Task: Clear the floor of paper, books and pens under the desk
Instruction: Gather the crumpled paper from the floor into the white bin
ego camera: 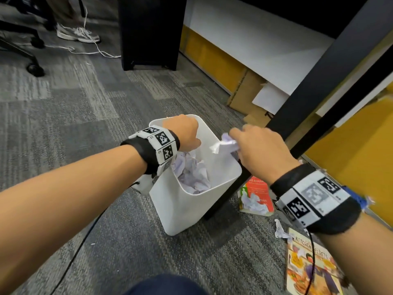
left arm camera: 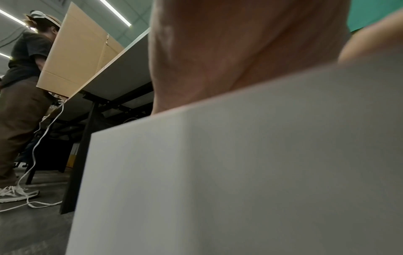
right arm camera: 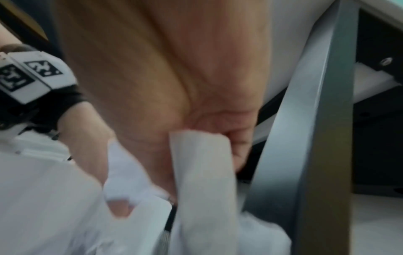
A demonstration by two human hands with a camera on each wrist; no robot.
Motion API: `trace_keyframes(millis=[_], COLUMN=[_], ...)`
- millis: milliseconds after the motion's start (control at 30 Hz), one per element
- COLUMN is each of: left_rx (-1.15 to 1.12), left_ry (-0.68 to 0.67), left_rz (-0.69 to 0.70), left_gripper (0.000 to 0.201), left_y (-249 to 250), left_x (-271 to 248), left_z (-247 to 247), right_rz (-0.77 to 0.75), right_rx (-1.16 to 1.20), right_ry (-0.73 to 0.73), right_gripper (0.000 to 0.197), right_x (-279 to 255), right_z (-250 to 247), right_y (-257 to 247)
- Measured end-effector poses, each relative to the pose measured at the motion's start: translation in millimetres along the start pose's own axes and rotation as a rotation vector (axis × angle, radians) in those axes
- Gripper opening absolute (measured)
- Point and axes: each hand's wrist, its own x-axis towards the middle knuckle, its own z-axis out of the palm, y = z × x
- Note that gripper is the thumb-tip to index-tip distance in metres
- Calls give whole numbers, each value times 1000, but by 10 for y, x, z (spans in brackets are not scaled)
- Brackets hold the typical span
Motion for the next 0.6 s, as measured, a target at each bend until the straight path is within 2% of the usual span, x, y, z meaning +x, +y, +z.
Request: trace_keyframes(millis=[67,133,167,200,267,300,333,400,500,600], left_rx=[-6,-27,-13,7,27,42,40,31,-28,-132], left_ry=[6,-8,-32,-50,-26,-13,6,68,222,327], left_rz=[-13,-110,-171,-214,-218,-204,-201,-189,-130,23], left_gripper=[11,11,17,21,25,28,29,24,16,14], left_y=[-12,-33,-40,-55,-100,-73,-91,-22,268,747], left_x=[11,35,16,1,-20,-38,-62,-73,-113,-223], left_z=[42,63,68,72,70,60,34,-63,-300,-410], right_rz=[-9,-55,-73,-85,-87,-71,-61,-22,77,181], right_rx=[94,250,347,423,442,451,484,599,787,820], right_ry=[212,416,412,307,-104,-256,-293,-110,227,337], right_gripper=[24,27,29,30,41,51,58,52,20,10], right_x=[24,36,39,31,3,-50,-67,-143,-327,-601], right_z=[-52,-59,-7,77,270,335,352,314,236,313], right_y=[-70,-214,-283,-336,-387,-335,-288,-99,263,613])
